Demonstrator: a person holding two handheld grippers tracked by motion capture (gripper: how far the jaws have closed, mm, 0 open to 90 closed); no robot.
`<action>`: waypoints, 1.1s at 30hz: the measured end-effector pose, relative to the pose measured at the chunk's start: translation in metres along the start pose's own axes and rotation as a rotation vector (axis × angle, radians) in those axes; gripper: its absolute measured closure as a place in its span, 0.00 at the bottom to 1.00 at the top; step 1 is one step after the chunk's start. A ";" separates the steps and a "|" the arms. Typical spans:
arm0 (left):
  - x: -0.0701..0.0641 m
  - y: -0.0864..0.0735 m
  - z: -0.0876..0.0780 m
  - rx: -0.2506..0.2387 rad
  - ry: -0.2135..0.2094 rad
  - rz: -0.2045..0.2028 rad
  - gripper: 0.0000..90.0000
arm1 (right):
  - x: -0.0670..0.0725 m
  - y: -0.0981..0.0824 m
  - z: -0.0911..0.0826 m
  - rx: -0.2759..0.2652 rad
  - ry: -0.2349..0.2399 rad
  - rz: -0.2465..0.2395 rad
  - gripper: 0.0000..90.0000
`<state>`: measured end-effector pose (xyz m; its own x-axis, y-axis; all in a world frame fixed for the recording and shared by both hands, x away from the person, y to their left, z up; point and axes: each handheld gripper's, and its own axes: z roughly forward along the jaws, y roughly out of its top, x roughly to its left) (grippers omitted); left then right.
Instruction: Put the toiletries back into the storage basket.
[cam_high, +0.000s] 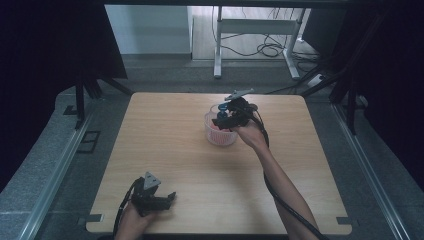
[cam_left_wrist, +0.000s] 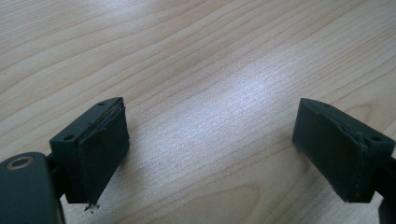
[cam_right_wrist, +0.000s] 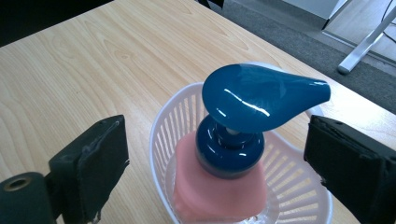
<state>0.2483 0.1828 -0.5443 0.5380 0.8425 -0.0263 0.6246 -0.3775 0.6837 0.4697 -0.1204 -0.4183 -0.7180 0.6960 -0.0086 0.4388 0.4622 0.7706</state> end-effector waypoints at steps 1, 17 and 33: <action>0.000 0.000 0.000 0.000 0.000 0.000 0.11 | 0.000 0.000 -0.001 -0.001 0.002 -0.001 0.06; 0.000 0.000 0.000 -0.001 0.000 0.000 0.11 | 0.003 -0.003 -0.017 -0.015 0.000 -0.020 0.05; 0.000 0.000 0.000 0.000 0.000 0.001 0.11 | 0.007 -0.010 -0.031 -0.035 0.021 -0.027 0.05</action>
<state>0.2484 0.1829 -0.5444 0.5386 0.8422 -0.0258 0.6241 -0.3782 0.6837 0.4434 -0.1367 -0.4068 -0.7404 0.6720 -0.0167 0.4002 0.4607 0.7922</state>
